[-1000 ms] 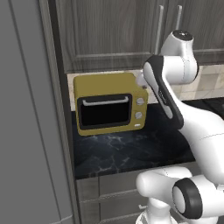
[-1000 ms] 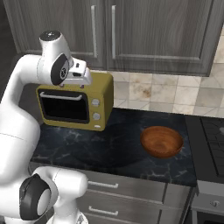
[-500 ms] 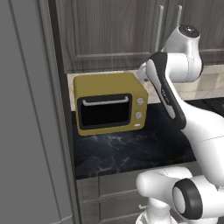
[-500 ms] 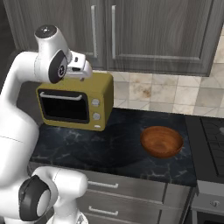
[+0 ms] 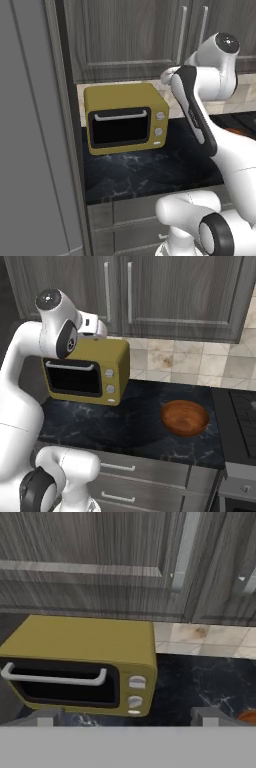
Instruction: Open the cabinet and move the ladle to the pot. Then close the cabinet.
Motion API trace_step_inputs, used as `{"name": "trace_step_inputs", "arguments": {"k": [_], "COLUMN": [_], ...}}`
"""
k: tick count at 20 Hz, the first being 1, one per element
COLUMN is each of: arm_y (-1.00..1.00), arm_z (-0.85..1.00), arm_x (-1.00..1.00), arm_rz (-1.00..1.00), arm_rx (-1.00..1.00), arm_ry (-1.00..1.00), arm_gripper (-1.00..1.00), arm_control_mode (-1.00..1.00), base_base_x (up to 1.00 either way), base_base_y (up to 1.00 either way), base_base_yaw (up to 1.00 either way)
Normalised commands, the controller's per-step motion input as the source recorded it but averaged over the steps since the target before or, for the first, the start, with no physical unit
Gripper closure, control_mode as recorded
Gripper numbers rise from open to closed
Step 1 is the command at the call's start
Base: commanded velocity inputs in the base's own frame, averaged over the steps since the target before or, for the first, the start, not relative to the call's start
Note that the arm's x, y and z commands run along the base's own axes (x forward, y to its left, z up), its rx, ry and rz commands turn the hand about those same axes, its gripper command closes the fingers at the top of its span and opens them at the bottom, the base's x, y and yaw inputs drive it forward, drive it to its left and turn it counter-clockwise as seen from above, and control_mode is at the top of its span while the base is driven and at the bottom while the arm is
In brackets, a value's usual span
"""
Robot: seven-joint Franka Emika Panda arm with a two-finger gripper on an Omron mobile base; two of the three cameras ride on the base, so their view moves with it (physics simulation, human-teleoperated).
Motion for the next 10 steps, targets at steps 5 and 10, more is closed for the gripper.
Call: {"name": "trace_step_inputs", "arguments": {"k": [5,10], "arm_y": [-0.06,-0.09], "arm_z": [0.3,0.38], "arm_x": [0.06,0.07], "arm_rz": [-0.04,-0.04], "arm_rx": [0.0,0.0], "arm_ry": [-0.02,0.0], "arm_gripper": [-1.0,-1.0], "arm_control_mode": [-1.0,-1.0], "base_base_x": [0.0,0.0], "base_base_y": [0.0,0.0], "base_base_yaw": [0.0,0.0]}}
